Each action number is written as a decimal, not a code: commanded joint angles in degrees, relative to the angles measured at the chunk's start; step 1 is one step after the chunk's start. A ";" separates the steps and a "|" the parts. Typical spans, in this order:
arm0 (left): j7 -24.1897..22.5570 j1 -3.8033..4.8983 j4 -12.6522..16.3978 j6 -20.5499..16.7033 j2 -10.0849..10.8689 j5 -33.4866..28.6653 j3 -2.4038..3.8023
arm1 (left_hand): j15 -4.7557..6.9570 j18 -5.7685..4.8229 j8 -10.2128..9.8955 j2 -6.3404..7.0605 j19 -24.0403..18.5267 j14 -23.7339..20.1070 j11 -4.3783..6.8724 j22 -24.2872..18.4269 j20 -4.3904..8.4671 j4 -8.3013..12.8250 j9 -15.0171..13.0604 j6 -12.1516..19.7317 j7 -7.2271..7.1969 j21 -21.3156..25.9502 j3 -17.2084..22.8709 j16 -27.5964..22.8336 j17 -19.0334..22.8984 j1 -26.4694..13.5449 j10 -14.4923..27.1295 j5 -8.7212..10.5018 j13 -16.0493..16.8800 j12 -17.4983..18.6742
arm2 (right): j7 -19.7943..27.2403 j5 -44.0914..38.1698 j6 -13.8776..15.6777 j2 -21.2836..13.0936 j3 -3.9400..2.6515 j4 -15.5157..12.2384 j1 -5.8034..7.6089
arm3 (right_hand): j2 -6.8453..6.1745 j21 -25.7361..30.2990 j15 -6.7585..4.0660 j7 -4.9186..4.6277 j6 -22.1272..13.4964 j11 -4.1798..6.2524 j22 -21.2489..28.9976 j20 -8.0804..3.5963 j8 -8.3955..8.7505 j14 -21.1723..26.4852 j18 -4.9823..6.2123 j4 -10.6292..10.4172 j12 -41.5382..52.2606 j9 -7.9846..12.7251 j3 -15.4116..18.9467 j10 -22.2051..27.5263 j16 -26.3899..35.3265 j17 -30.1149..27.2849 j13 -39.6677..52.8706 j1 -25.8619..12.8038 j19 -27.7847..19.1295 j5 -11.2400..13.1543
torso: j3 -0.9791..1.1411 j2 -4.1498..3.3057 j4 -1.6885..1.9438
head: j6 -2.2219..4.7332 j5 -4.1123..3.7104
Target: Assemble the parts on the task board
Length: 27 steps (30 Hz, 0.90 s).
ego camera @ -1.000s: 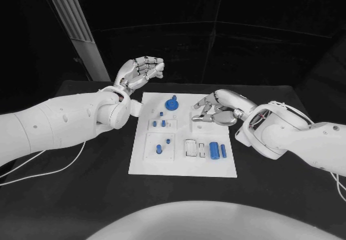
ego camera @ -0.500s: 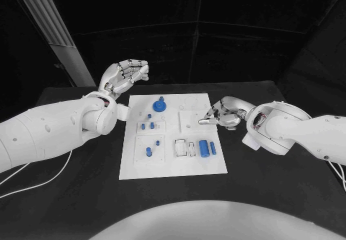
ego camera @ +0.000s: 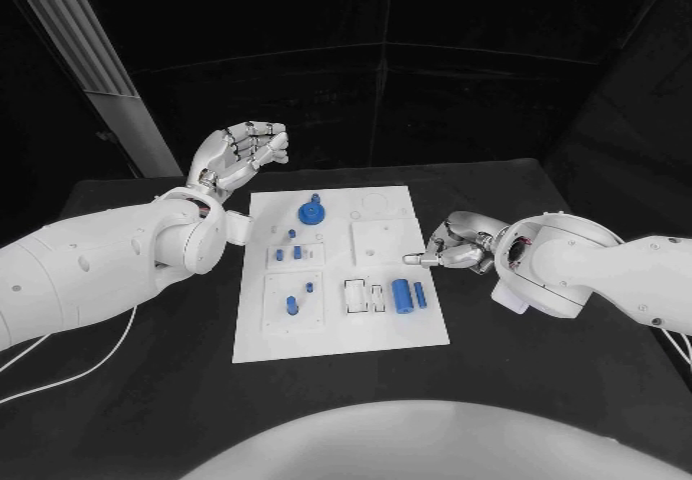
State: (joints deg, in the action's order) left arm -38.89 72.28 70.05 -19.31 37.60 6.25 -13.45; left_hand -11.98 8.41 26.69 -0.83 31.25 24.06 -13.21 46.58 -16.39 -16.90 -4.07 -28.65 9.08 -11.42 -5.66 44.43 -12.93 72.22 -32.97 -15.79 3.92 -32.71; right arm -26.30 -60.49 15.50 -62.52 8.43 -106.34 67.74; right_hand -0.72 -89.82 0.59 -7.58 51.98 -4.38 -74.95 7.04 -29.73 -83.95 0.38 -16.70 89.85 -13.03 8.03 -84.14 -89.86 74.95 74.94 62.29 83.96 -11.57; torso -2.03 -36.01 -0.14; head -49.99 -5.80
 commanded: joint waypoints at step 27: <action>-7.04 -0.08 0.64 0.76 0.89 -0.11 0.04 | -0.10 -0.40 0.42 -0.70 0.25 -0.38 0.11 -0.07 -0.03 0.15 0.10 0.47 6.51 0.22 -0.42 0.29 0.18 -0.10 0.43 -0.33 -0.09 -0.38 | -11.68 -3.67 -8.34 7.36 0.04 1.80 -2.13 | 2.89 -0.18 0.00 -0.41 -1.41 0.01 -15.05 -0.35 3.05 -6.05 -0.38 0.47 0.15 0.39 -0.17 -5.86 -0.14 15.05 15.06 2.82 6.04 0.09 | -0.01 -0.03 0.10 | -0.01 0.24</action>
State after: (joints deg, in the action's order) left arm -38.89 72.10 70.53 -19.16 38.46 6.25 -13.45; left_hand -11.99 8.42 26.92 -0.83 31.25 24.07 -13.21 46.59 -16.39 -16.74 -4.03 -28.65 9.08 -11.42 -5.82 44.42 -12.80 72.22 -32.97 -15.79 3.92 -32.70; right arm -36.31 -63.05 8.91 -55.26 8.49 -104.59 65.56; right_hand 1.57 -89.82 0.39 -7.94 50.88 -4.18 -74.93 6.65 -26.91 -84.15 0.40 -16.28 89.85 -12.72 7.61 -83.93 -89.86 74.93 74.94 65.13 83.96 -11.68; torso -2.03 -36.08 -0.06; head -49.99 -5.48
